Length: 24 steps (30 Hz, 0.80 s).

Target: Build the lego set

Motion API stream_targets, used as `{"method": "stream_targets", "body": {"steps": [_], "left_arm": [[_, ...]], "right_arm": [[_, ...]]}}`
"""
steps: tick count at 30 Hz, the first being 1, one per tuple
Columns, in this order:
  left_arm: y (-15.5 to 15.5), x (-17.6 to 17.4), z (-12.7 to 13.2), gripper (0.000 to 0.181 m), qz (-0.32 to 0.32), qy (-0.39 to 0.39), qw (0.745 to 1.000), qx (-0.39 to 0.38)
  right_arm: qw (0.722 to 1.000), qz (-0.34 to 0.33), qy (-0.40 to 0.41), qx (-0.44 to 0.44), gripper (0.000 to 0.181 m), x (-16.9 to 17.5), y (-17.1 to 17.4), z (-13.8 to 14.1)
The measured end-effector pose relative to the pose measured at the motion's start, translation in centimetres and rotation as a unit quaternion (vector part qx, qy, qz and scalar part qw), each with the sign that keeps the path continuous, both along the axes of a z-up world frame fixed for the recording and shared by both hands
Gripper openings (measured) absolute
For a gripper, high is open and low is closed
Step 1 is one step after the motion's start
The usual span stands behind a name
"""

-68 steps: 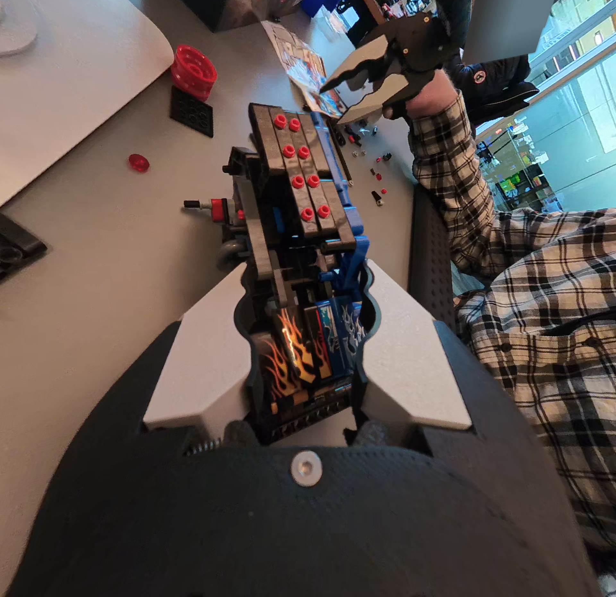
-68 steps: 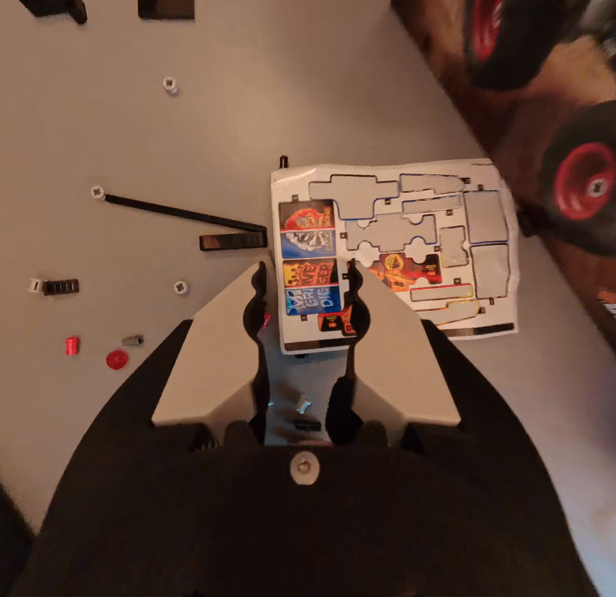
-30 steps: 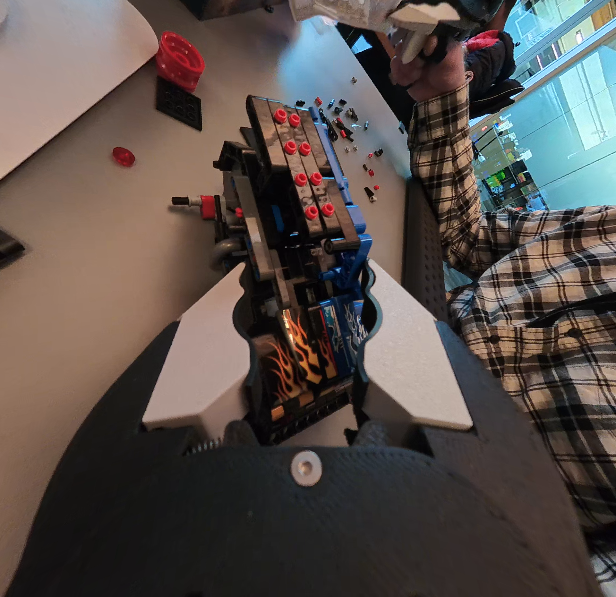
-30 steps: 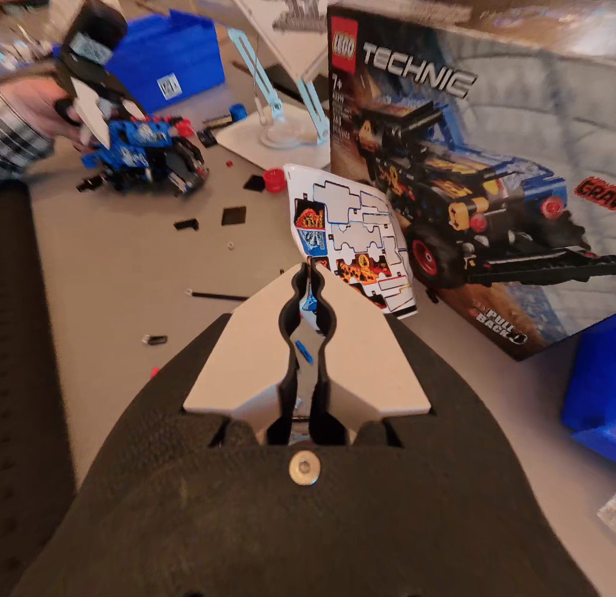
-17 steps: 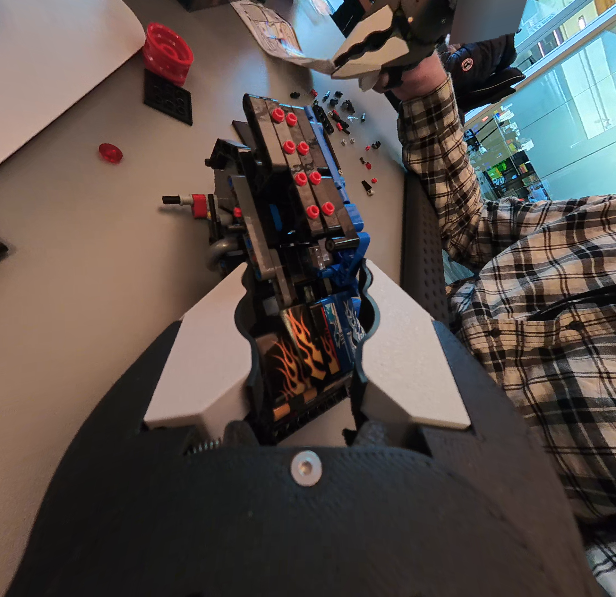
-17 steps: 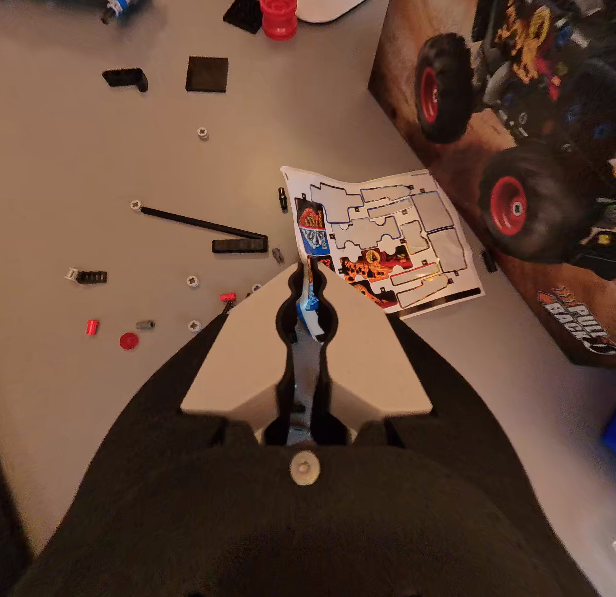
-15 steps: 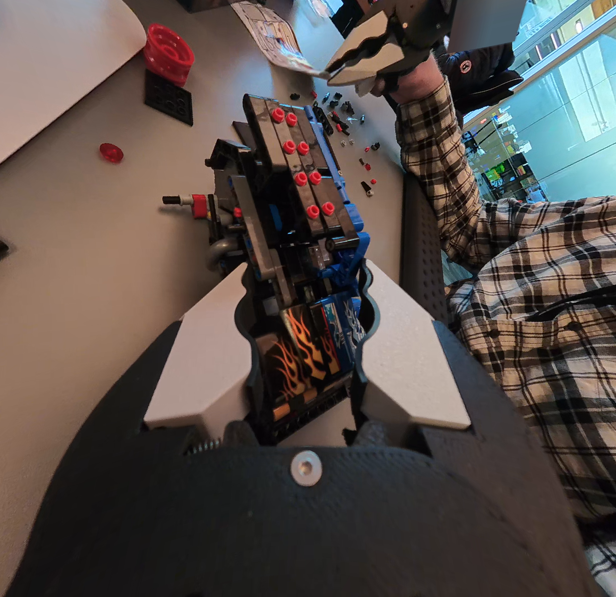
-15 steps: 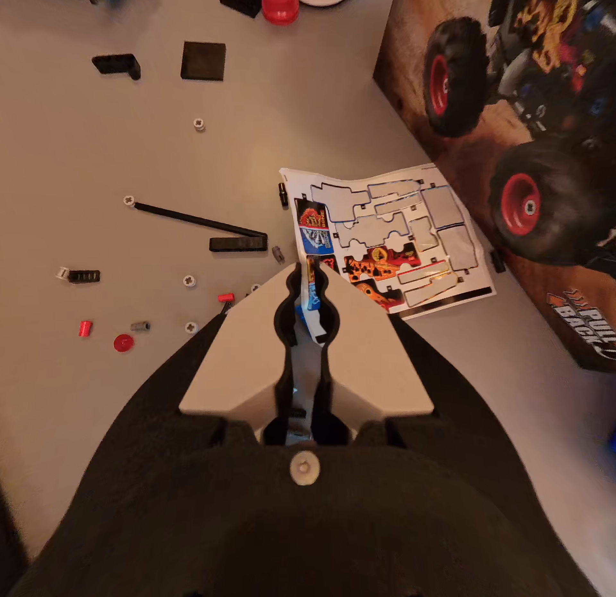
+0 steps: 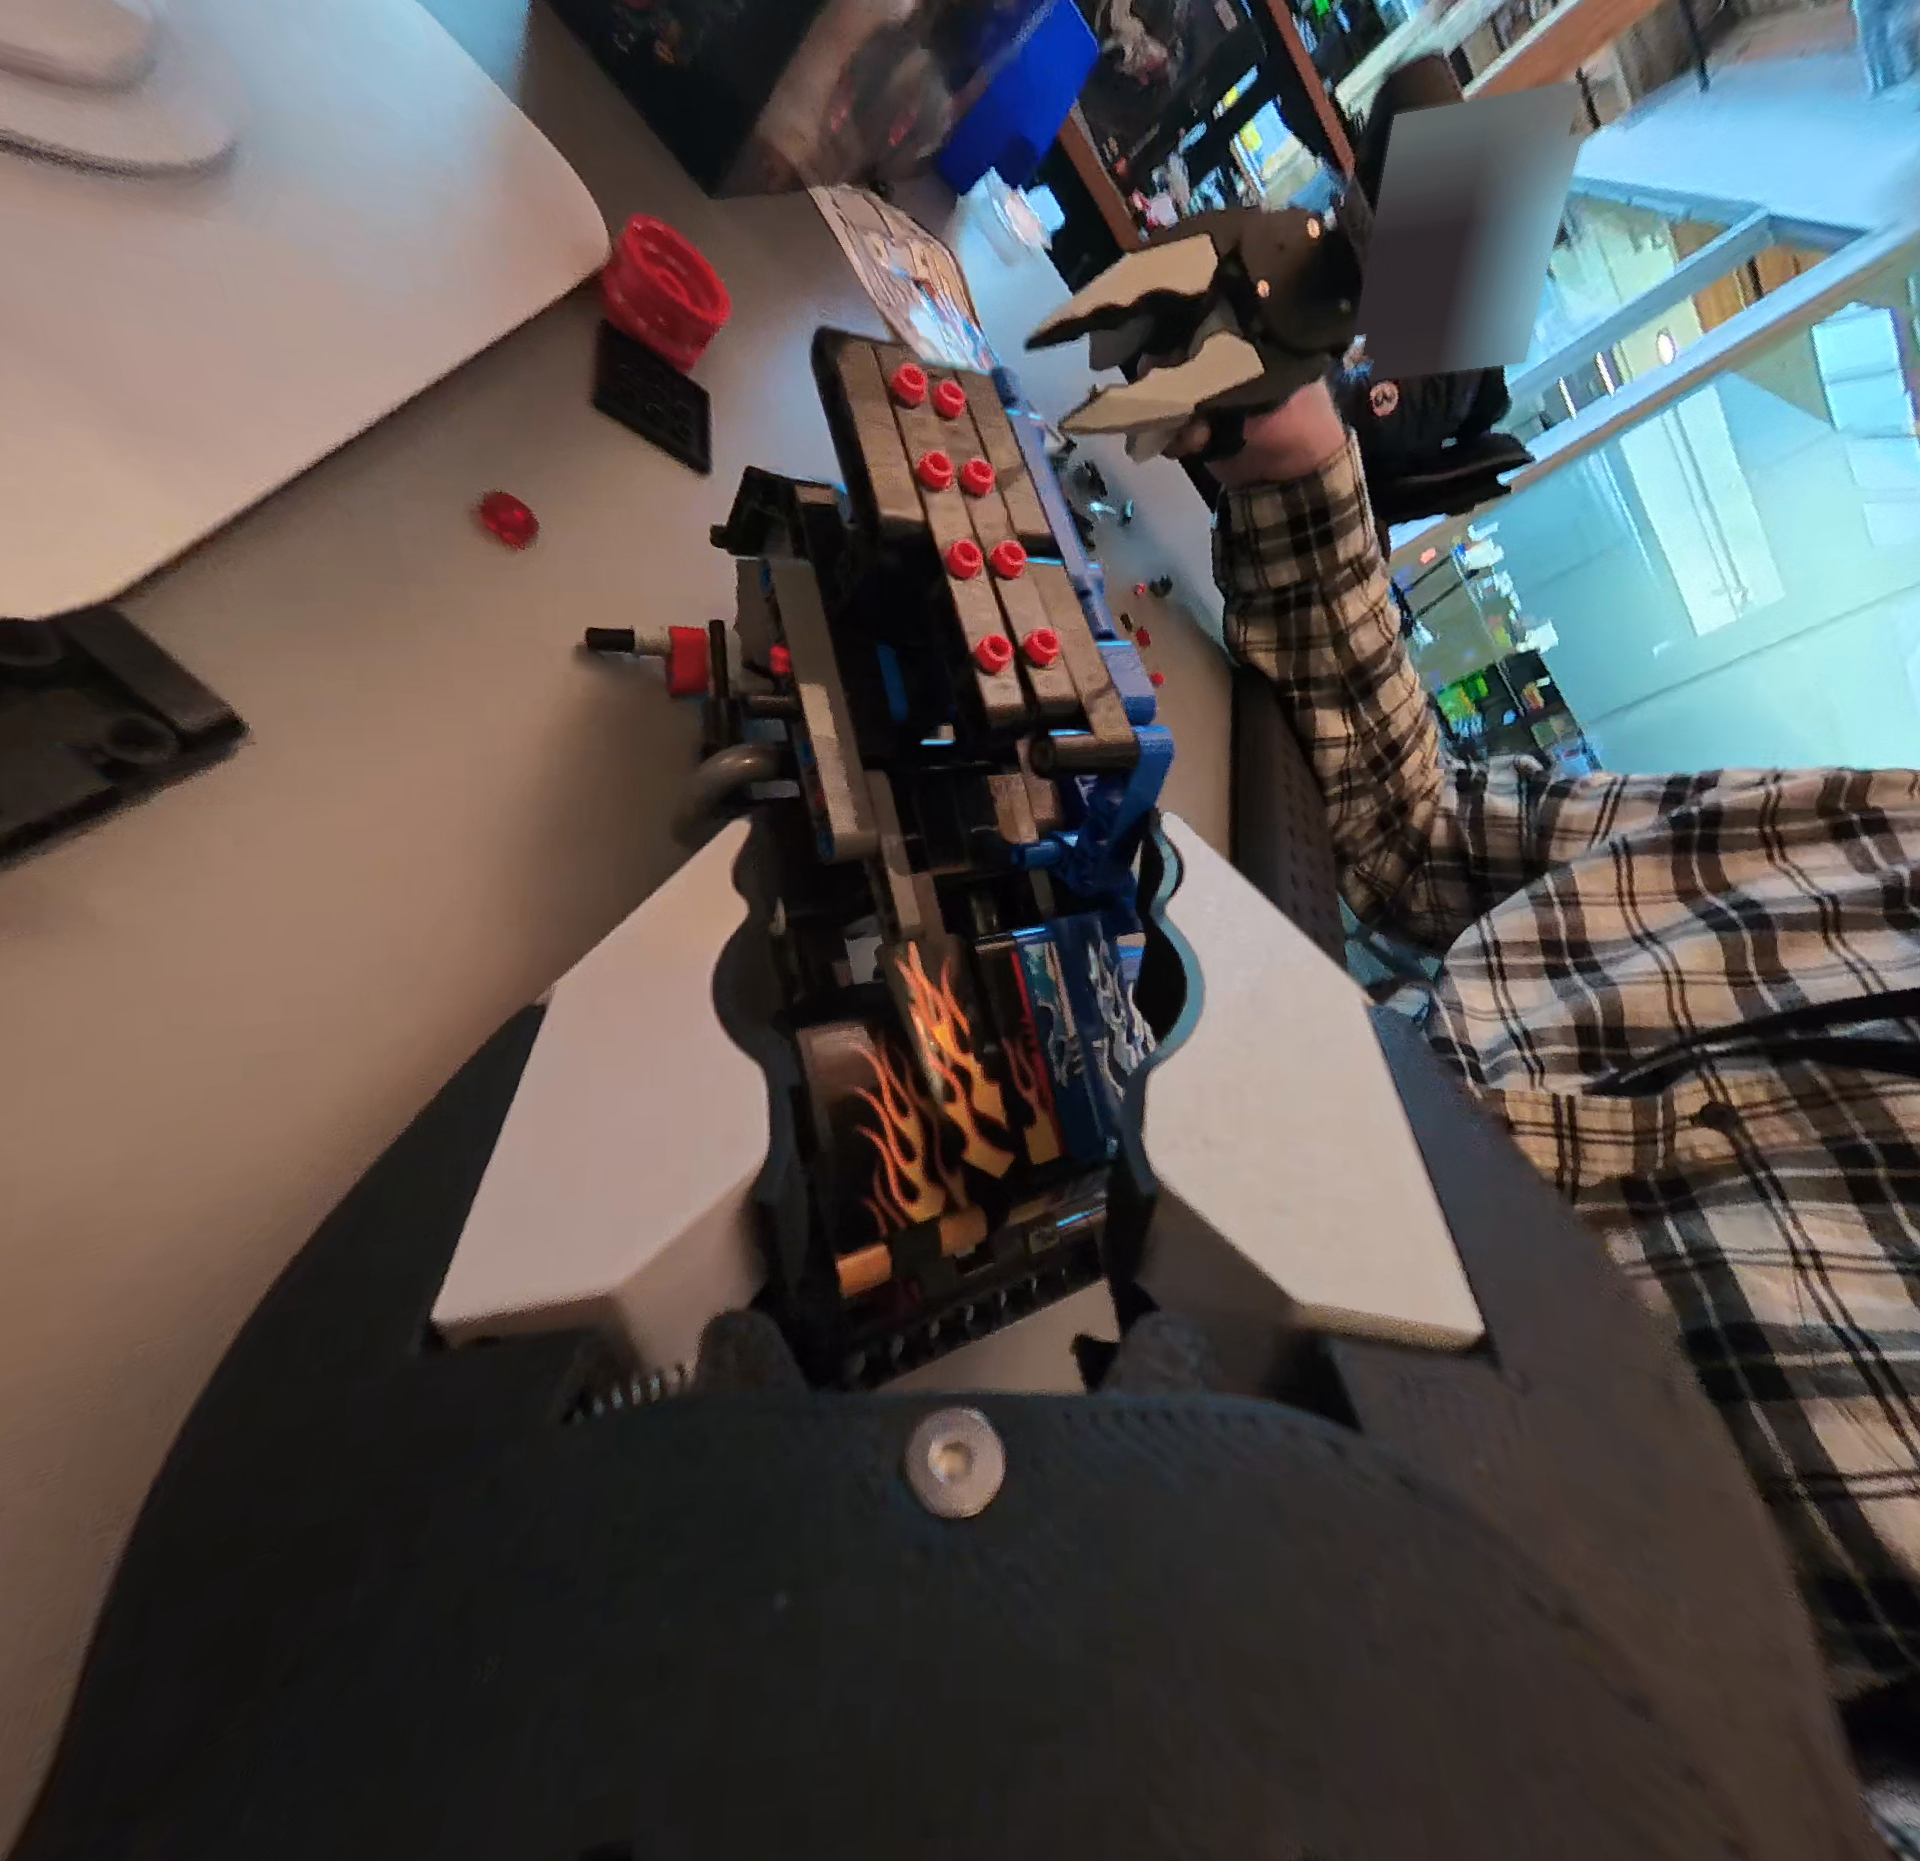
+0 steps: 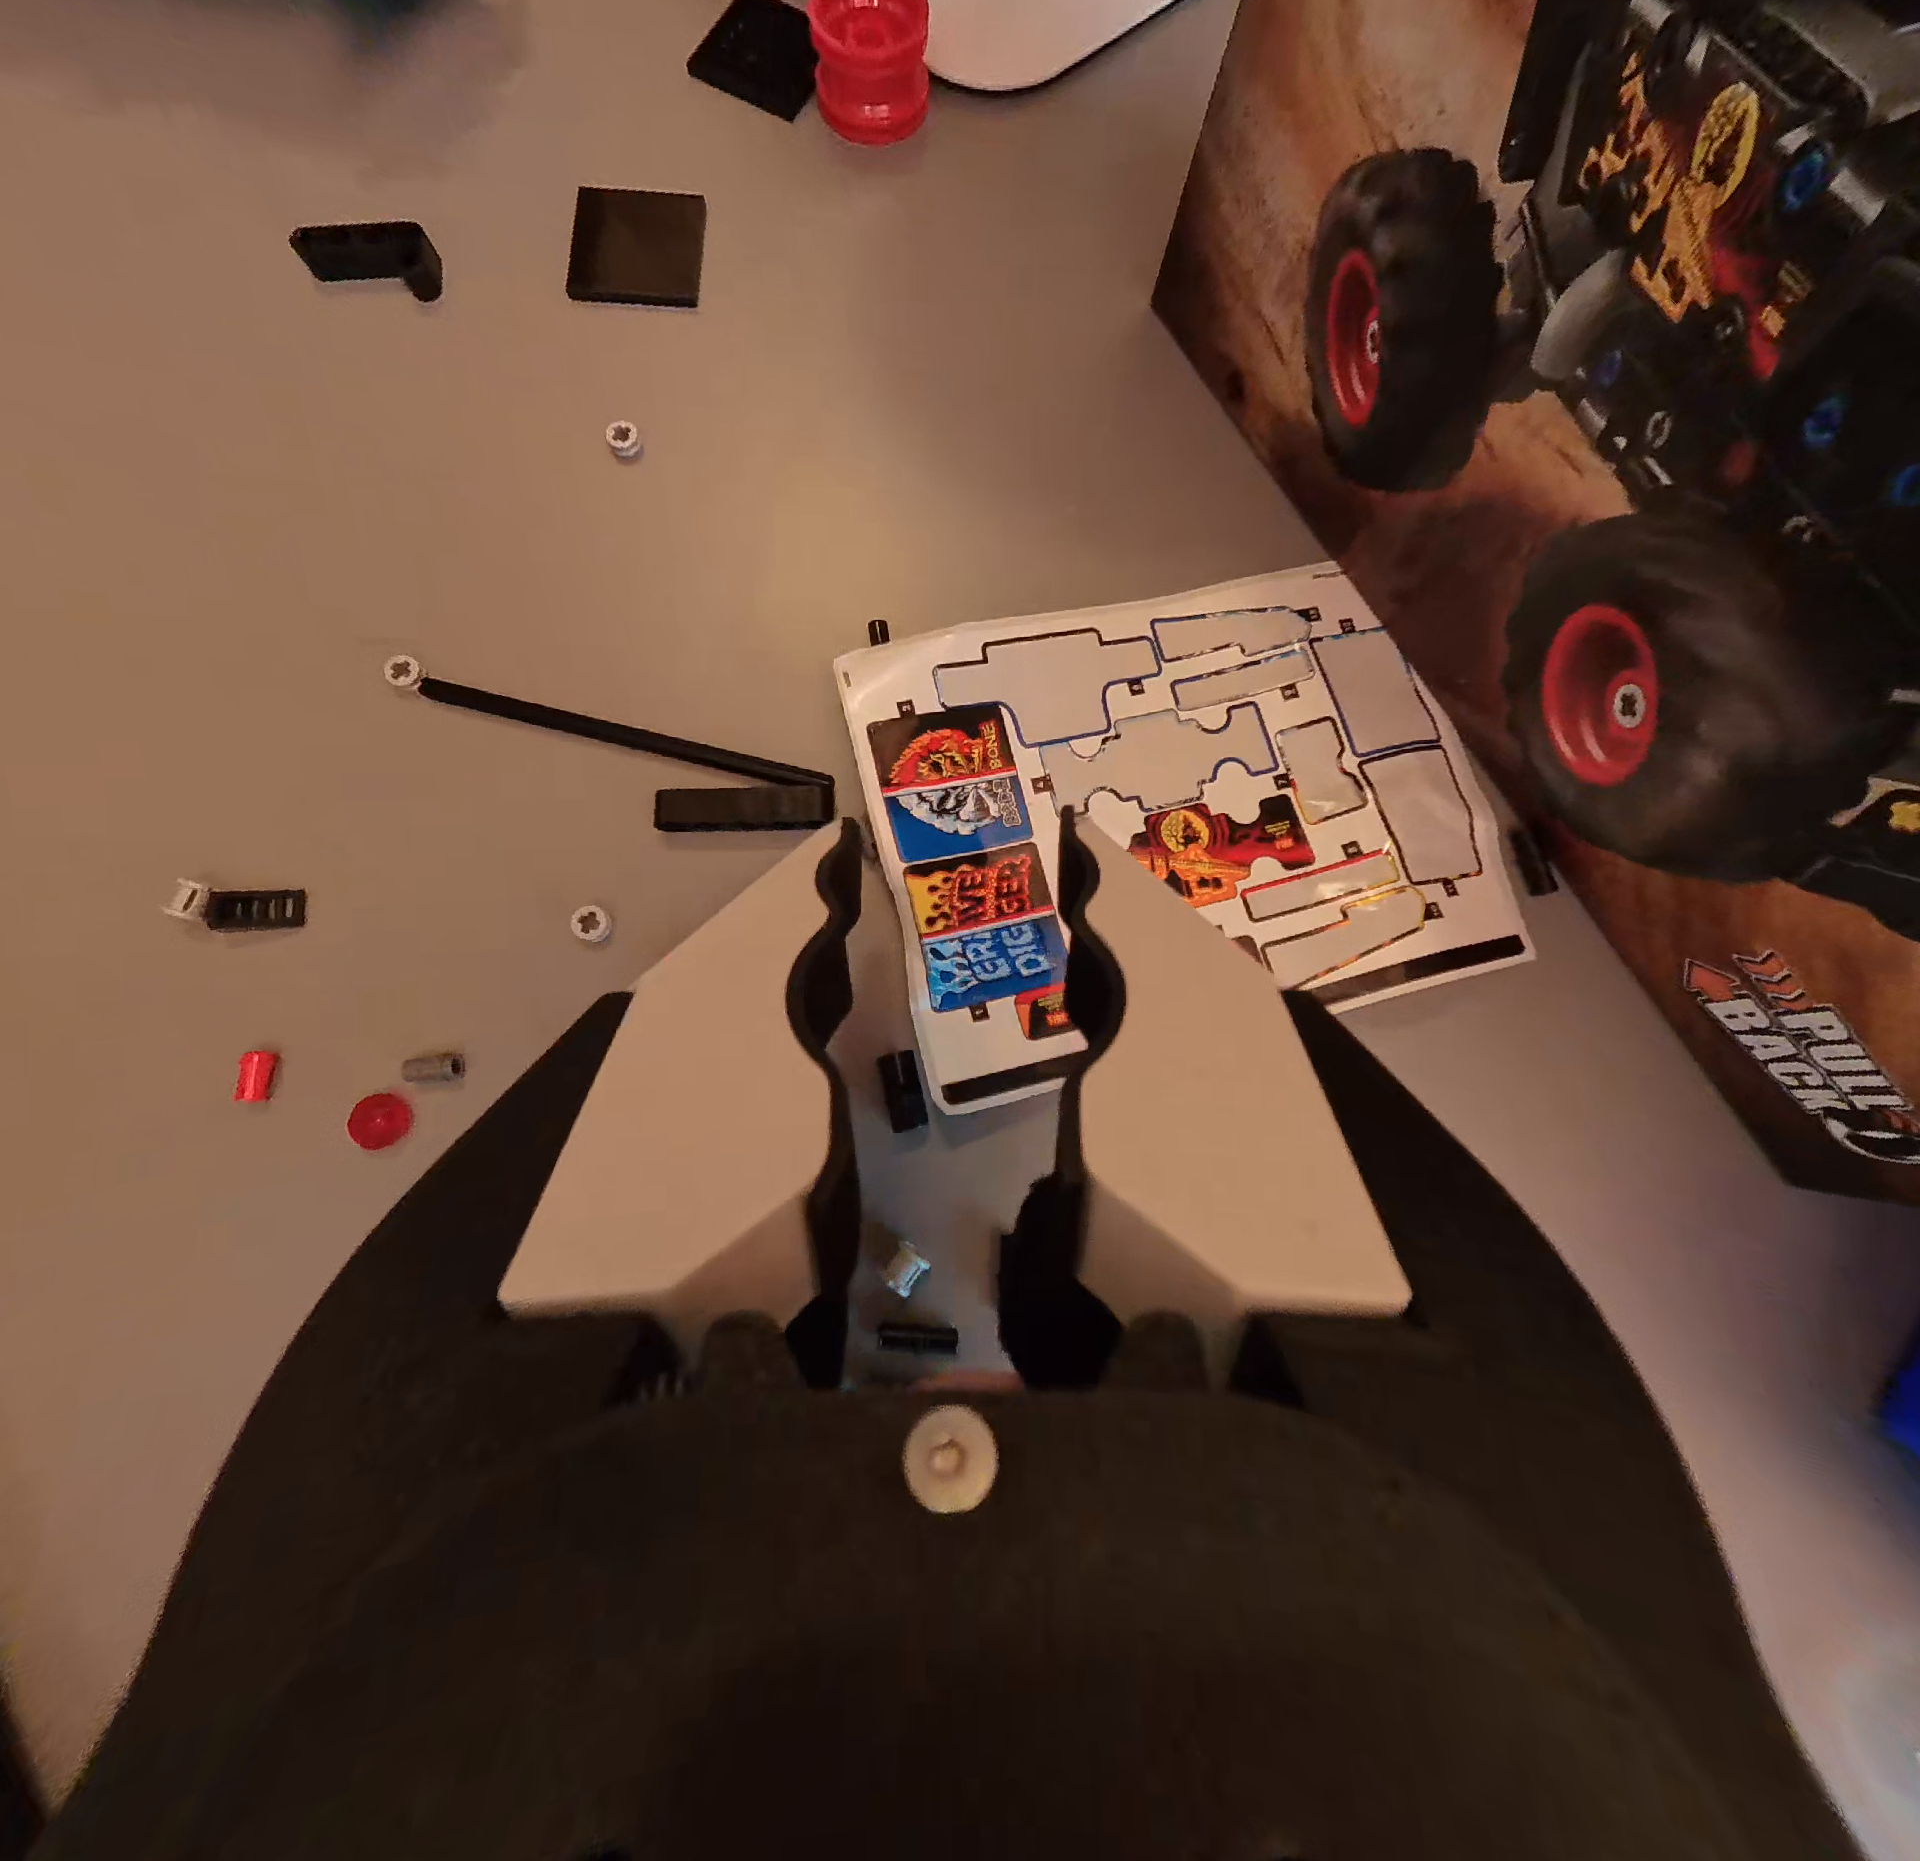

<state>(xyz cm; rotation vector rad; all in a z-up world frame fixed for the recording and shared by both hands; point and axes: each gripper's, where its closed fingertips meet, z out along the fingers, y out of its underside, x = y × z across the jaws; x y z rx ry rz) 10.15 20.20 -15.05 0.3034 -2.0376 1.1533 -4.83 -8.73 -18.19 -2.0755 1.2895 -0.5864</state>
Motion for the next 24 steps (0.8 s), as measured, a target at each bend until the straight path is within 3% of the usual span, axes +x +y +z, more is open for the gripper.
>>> {"method": "stream_targets", "body": {"steps": [12,18,24], "left_arm": [[0.2,2.4,0.2,0.068,0.052,-0.001,0.999,-0.009],[0.2,2.2,0.3,0.064,0.042,-0.007,0.999,-0.012],[0.5,1.0,0.3,0.058,0.009,-0.069,0.997,-0.013]], "right_arm": [[1.000,0.011,-0.008,0.002,0.035,0.3,0.6,0.0],[1.000,0.015,-0.018,0.006,0.034,0.4,0.9,0.4],[0.999,0.023,-0.022,0.008,0.033,0.4,1.2,0.4]]}}
